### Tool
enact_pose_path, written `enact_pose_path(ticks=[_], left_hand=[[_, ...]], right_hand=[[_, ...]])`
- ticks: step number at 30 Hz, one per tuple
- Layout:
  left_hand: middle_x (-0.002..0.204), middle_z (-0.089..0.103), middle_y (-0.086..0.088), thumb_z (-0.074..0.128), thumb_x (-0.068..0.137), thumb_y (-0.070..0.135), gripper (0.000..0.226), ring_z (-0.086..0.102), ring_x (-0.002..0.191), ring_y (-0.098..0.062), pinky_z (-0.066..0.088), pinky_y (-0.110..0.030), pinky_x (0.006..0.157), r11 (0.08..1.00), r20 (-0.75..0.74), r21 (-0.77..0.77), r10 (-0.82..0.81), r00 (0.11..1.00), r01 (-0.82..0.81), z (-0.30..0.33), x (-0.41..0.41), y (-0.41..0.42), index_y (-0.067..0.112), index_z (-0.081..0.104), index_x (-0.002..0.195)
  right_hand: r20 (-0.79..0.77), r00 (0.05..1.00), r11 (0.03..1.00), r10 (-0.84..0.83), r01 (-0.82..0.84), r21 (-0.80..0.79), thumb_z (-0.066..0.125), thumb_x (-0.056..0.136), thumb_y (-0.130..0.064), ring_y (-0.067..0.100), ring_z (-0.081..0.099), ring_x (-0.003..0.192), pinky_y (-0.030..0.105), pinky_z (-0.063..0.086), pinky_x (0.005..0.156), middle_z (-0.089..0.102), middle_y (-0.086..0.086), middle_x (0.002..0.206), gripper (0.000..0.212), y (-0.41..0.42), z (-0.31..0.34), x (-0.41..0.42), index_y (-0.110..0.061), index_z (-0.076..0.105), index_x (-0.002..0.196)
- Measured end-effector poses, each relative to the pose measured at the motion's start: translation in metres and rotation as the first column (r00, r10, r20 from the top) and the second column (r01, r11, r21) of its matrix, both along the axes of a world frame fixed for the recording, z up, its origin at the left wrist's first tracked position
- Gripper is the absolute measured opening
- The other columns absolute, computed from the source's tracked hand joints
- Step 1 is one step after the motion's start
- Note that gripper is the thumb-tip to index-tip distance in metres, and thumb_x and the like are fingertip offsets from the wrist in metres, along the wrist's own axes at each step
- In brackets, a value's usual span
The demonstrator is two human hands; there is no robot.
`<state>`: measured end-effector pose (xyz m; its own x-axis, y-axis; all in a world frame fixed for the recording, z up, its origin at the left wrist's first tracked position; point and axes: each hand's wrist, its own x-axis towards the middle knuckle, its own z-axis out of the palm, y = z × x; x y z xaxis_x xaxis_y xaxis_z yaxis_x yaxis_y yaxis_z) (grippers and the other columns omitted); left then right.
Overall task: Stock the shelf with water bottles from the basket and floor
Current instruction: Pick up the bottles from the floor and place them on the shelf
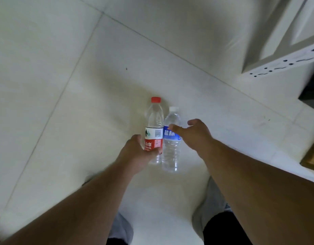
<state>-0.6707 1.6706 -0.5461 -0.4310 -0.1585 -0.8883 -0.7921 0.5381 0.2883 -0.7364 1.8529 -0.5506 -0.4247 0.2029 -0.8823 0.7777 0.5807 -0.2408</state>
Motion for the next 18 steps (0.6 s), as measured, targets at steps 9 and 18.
enact_pose_path(ticks=[9,18], left_hand=[[0.098,0.073,0.008,0.088,0.054,0.048,0.069,0.071,0.085,-0.008,0.059,-0.033,0.079,0.999,-0.028,0.041,0.024,0.999,-0.023,-0.055,0.012,0.003,0.023,0.062,0.113],[0.088,0.074,0.007,0.079,0.043,0.062,0.071,0.07,0.076,-0.007,0.054,-0.023,0.063,1.0,-0.006,0.015,0.006,1.0,-0.006,-0.063,0.012,0.011,0.025,0.069,0.103]], right_hand=[[-0.045,0.999,0.996,-0.009,0.005,-0.086,0.078,0.078,-0.052,0.017,0.061,0.105,0.03,0.05,0.087,0.06,-0.003,0.116,0.072,0.016,-0.042,0.005,-0.017,0.051,0.134],[-0.093,0.994,0.995,-0.066,0.059,-0.077,0.075,0.079,-0.054,0.018,0.061,0.066,0.028,0.044,0.061,0.065,0.001,0.071,0.041,0.015,-0.051,-0.004,-0.014,0.073,0.083]])
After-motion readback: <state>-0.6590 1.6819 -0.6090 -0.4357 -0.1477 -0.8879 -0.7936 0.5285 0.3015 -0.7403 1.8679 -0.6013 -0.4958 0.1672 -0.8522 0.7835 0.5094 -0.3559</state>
